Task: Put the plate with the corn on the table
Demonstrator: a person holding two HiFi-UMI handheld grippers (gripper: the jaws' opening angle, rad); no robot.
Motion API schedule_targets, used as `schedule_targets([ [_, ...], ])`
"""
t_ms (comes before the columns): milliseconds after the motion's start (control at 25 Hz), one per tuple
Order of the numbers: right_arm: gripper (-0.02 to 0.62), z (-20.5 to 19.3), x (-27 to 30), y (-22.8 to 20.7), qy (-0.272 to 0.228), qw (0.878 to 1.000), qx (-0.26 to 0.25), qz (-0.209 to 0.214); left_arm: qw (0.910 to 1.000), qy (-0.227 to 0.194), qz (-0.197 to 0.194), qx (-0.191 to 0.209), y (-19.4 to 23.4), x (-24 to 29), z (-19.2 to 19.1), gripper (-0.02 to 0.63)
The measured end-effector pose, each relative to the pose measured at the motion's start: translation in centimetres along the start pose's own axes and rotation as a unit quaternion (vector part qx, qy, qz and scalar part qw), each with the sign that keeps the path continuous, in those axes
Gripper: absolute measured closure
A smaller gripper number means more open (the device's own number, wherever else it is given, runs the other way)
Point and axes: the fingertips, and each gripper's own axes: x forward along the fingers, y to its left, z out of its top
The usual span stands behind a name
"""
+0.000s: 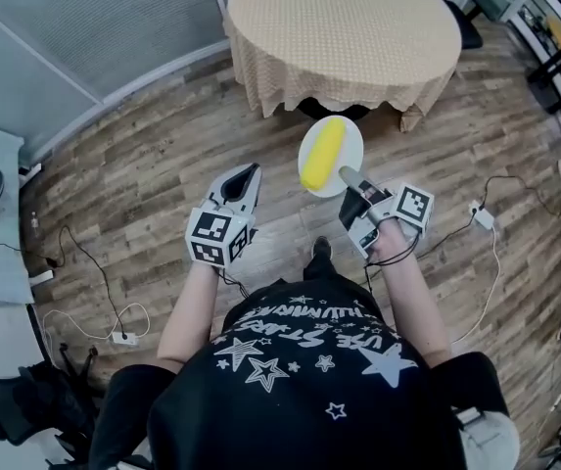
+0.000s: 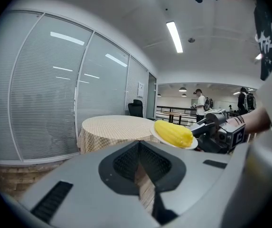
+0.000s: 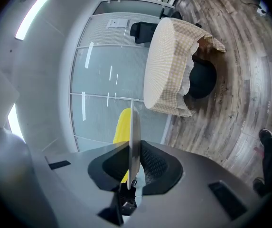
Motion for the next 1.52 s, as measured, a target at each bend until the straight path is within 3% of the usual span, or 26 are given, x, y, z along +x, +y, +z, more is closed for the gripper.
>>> schedule_targets([
  [440, 0.546, 7.3, 2.1, -0.3, 0.029, 0.999, 0.006, 0.018, 0.9998, 0.001, 0.021, 0.000, -0.8, 6.7, 2.3, 0.598],
  [920, 0.546, 12.6, 4.2, -1.3, 0.060, 0.998, 0.006, 0.030, 0.9985, 0.009, 0.051, -0.020, -1.2, 11.0, 2.6, 0.598],
  [1200, 0.546, 14.6, 6.4, -2.1, 0.054, 0.998, 0.002, 0.034, 0.9983, 0.021, 0.050, -0.022, 1.5, 13.3, 2.3, 0.598],
  [1520, 0.546, 20.0, 12.4, -3.0, 0.033, 0.999, 0.001, 0.013, 0.9989, 0.034, 0.016, -0.030, 7.8, 21.6, 3.4, 0.598],
])
